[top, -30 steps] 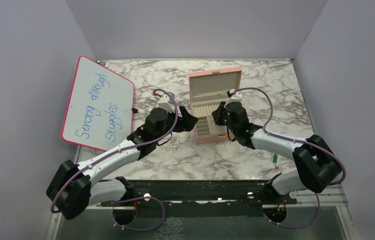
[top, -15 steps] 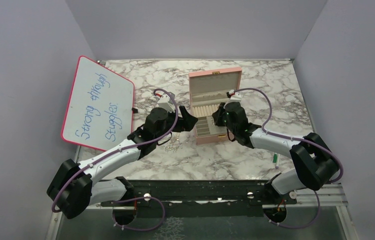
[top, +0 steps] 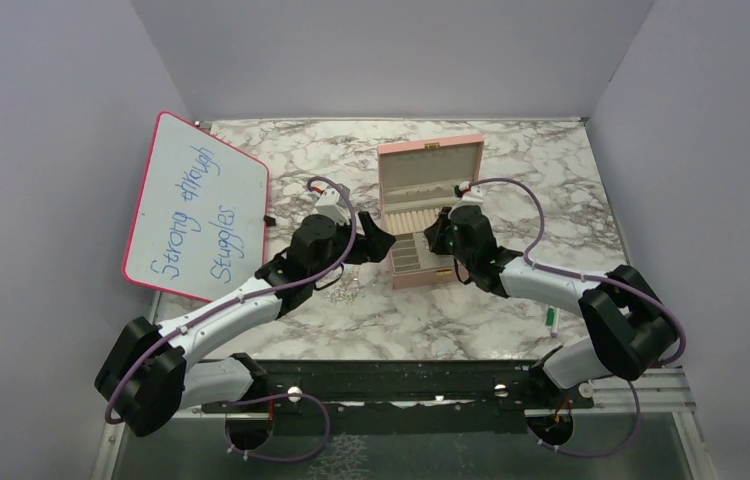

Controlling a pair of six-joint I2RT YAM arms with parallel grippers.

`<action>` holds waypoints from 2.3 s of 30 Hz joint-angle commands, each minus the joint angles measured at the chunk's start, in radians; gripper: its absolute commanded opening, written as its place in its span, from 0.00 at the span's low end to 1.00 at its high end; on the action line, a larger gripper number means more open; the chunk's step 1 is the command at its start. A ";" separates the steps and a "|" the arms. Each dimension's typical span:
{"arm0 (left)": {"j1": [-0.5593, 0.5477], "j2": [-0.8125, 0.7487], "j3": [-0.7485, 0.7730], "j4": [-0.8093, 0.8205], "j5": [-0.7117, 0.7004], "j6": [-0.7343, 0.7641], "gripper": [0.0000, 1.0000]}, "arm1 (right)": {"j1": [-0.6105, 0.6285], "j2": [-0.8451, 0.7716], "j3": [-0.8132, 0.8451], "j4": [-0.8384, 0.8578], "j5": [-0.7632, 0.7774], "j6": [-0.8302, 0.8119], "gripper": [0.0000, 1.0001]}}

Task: Organize the mixed jewelry
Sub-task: Place the jewelry in the jewelry box, then pick up the jewelry from the center of the board.

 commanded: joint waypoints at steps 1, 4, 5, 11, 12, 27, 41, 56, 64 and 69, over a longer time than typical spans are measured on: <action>0.008 0.012 0.008 0.030 0.024 -0.010 0.80 | -0.005 0.004 -0.013 -0.026 0.009 0.014 0.04; 0.008 0.010 0.008 0.029 0.024 -0.011 0.80 | -0.005 -0.001 -0.022 -0.012 -0.012 0.020 0.04; 0.008 0.009 0.007 0.028 0.024 -0.012 0.80 | -0.005 -0.006 -0.021 -0.005 -0.022 0.021 0.05; 0.014 -0.002 0.016 0.005 0.024 -0.015 0.80 | -0.006 -0.104 0.012 -0.020 -0.018 0.029 0.10; 0.015 -0.007 0.018 -0.003 0.024 -0.017 0.80 | -0.007 -0.126 0.018 -0.024 -0.008 0.029 0.11; 0.088 -0.077 0.046 -0.568 -0.212 -0.151 0.80 | -0.006 -0.201 0.140 -0.297 -0.184 0.000 0.29; 0.122 0.128 0.079 -0.586 -0.101 -0.076 0.46 | -0.001 -0.197 0.136 -0.379 -0.404 0.030 0.30; 0.122 0.368 0.207 -0.572 -0.032 0.005 0.30 | -0.001 -0.203 0.113 -0.405 -0.395 0.050 0.29; 0.119 0.379 0.232 -0.596 0.020 0.031 0.22 | -0.001 -0.204 0.109 -0.415 -0.379 0.065 0.29; 0.119 0.351 0.256 -0.640 -0.019 0.045 0.13 | -0.001 -0.206 0.112 -0.420 -0.371 0.070 0.29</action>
